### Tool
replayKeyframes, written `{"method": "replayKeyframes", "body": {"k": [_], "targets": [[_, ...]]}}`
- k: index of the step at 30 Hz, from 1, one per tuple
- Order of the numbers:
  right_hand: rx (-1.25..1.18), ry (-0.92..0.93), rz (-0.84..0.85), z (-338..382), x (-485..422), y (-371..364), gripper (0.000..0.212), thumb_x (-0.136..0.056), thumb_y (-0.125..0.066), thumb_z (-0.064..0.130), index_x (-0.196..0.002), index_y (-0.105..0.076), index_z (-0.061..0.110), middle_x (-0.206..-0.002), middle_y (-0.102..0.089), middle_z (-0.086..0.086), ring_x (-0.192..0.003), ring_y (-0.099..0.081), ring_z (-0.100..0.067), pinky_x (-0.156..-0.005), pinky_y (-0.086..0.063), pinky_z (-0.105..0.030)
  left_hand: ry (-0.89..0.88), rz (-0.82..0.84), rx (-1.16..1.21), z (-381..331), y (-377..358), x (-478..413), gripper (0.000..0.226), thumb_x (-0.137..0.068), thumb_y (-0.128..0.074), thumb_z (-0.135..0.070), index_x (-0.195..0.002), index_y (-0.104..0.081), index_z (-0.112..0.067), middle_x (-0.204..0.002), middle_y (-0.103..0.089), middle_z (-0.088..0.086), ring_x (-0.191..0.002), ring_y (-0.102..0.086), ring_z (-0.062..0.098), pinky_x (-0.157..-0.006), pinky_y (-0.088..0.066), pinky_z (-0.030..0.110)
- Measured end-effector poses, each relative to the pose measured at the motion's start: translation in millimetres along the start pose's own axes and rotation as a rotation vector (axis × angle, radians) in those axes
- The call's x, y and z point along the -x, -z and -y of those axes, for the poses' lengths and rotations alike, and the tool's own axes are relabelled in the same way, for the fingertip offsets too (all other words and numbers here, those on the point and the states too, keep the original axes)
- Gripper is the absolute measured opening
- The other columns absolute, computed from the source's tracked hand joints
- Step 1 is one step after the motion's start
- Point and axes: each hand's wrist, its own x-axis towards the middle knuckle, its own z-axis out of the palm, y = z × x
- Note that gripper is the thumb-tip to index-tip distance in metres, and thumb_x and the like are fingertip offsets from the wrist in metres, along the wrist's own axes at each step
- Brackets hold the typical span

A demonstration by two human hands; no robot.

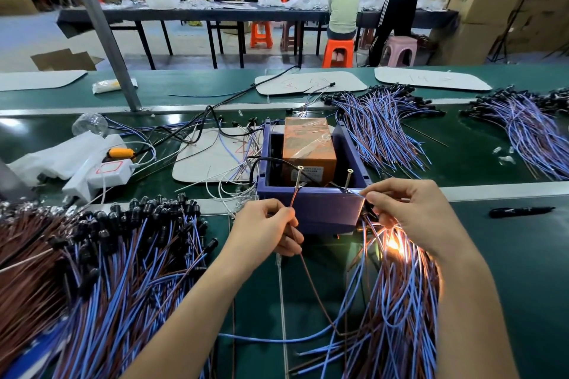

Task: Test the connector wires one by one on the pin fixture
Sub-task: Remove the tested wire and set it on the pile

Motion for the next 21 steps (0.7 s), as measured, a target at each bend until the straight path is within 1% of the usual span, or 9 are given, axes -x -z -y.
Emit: {"method": "replayKeyframes", "body": {"k": [3,5,7,9,12,14,15,18,21], "targets": [[-0.073,-0.012,0.006,4,1,0,0.013,-0.086,-0.067,0.005,-0.083,-0.076,0.012,-0.059,-0.064,-0.005,-0.049,-0.055,-0.012,-0.049,-0.047,-0.018,-0.015,0.074,-0.01,-4,1,2,0.025,-0.094,-0.046,-0.003,-0.072,-0.058,-0.001,-0.06,-0.067,0.015,-0.044,-0.06,0.022,-0.049,-0.054,0.029],[-0.2,-0.035,0.144,11,7,3,0.013,-0.085,-0.067,0.019,-0.085,-0.078,0.012,-0.063,-0.068,-0.01,-0.05,-0.056,-0.015,-0.048,-0.049,-0.019,-0.023,0.275,-0.048,-7,5,5,0.026,-0.087,-0.042,0.002,-0.071,-0.061,-0.005,-0.062,-0.067,0.015,-0.046,-0.059,0.021,-0.05,-0.053,0.027],[-0.298,-0.043,0.318,17,13,10,0.028,-0.081,-0.061,0.037,-0.091,-0.078,0.017,-0.068,-0.07,-0.017,-0.044,-0.053,-0.016,-0.042,-0.044,-0.019,-0.038,0.538,-0.097,-11,10,10,0.027,-0.079,-0.041,-0.001,-0.071,-0.065,-0.01,-0.066,-0.068,0.014,-0.049,-0.058,0.022,-0.053,-0.051,0.025],[-0.291,-0.041,0.287,17,15,17,0.031,-0.081,-0.059,0.04,-0.093,-0.077,0.018,-0.067,-0.07,-0.017,-0.038,-0.047,-0.013,-0.036,-0.035,-0.015,-0.055,0.692,-0.115,-12,11,13,0.025,-0.076,-0.045,-0.005,-0.073,-0.068,-0.014,-0.07,-0.07,0.012,-0.054,-0.056,0.025,-0.054,-0.05,0.024],[-0.063,-0.161,0.007,-1,8,24,0.013,-0.087,-0.066,0.022,-0.087,-0.073,0.01,-0.055,-0.066,-0.007,-0.034,-0.04,-0.01,-0.035,-0.03,-0.014,-0.075,0.793,-0.046,-10,11,13,0.026,-0.076,-0.045,-0.004,-0.078,-0.069,-0.012,-0.069,-0.069,0.01,-0.055,-0.054,0.023,-0.049,-0.044,0.021],[0.227,-0.329,-0.063,-19,3,30,0.012,-0.087,-0.069,0.02,-0.086,-0.07,0.008,-0.051,-0.066,-0.003,-0.033,-0.041,-0.01,-0.036,-0.033,-0.016,-0.075,0.92,0.039,-10,14,13,0.026,-0.078,-0.045,-0.004,-0.08,-0.069,-0.012,-0.065,-0.069,0.007,-0.047,-0.049,0.013,-0.042,-0.034,0.017],[0.316,-0.412,-0.03,-25,3,31,0.015,-0.086,-0.07,0.022,-0.085,-0.069,0.007,-0.051,-0.067,-0.004,-0.031,-0.042,-0.009,-0.035,-0.032,-0.015,-0.074,0.982,0.076,-10,16,13,0.026,-0.079,-0.045,-0.005,-0.082,-0.069,-0.012,-0.064,-0.068,0.005,-0.044,-0.045,0.01,-0.041,-0.03,0.015],[0.357,-0.583,0.109,-34,1,26,0.023,-0.082,-0.076,0.025,-0.085,-0.067,0.004,-0.057,-0.07,-0.009,-0.028,-0.041,-0.007,-0.032,-0.029,-0.013,-0.05,1.091,0.122,-11,21,12,0.028,-0.085,-0.043,-0.002,-0.087,-0.07,-0.01,-0.065,-0.069,0.002,-0.042,-0.039,0.007,-0.042,-0.029,0.011],[0.409,-0.628,0.162,-39,-3,15,0.027,-0.08,-0.078,0.021,-0.087,-0.066,-0.001,-0.059,-0.07,-0.01,-0.028,-0.041,-0.008,-0.032,-0.029,-0.011,-0.033,1.022,-0.067,-14,29,12,0.02,-0.088,-0.05,-0.011,-0.09,-0.07,-0.01,-0.071,-0.07,0.003,-0.045,-0.037,0.008,-0.046,-0.032,0.012]]}}
